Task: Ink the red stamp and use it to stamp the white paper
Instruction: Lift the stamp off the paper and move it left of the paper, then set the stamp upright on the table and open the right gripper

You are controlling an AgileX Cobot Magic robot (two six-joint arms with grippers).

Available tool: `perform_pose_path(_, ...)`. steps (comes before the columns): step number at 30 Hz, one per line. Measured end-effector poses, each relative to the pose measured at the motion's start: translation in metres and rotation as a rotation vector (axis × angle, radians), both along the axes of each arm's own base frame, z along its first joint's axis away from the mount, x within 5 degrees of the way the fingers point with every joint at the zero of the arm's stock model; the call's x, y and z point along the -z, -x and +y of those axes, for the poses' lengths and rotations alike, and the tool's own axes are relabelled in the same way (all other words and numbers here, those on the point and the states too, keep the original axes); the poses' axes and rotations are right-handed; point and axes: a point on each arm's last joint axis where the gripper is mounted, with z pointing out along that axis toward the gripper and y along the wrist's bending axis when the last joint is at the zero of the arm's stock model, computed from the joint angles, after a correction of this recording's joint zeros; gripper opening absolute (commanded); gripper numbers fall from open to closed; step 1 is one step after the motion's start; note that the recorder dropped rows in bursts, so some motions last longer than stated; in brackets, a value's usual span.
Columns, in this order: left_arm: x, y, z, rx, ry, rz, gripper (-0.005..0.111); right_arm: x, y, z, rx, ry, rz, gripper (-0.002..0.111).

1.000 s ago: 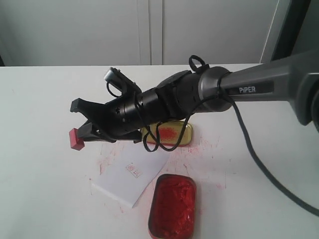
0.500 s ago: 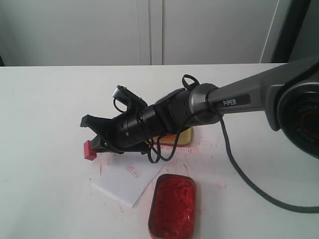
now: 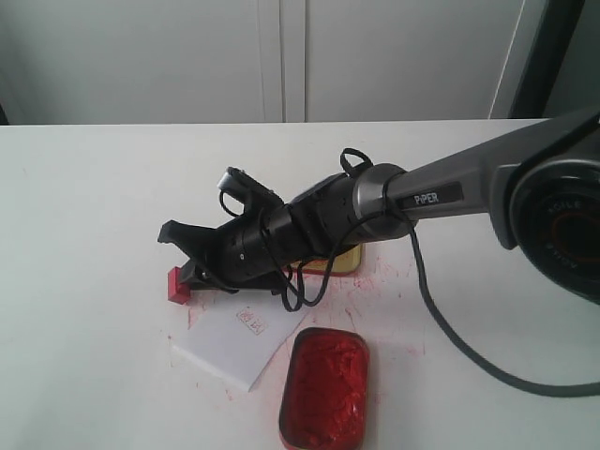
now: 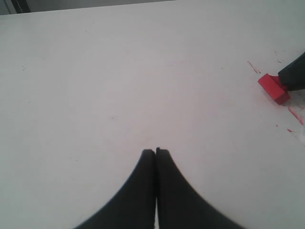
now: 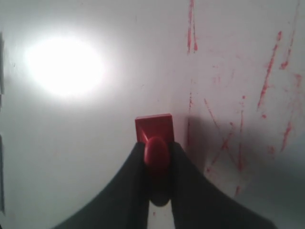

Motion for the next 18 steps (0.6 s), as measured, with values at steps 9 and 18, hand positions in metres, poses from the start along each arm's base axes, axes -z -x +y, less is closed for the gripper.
perform_pose_path(9, 0.0000, 0.0000, 0.0000, 0.000, 0.000, 0.000, 0.000, 0.0003, -0.0011, -0.0006, 0.023, 0.002, 0.007, 0.040)
perform_pose_path(18, 0.0000, 0.0000, 0.0000, 0.000, 0.000, 0.000, 0.000, 0.0010, -0.0043, -0.0024, 0.068, 0.014, 0.004, 0.045)
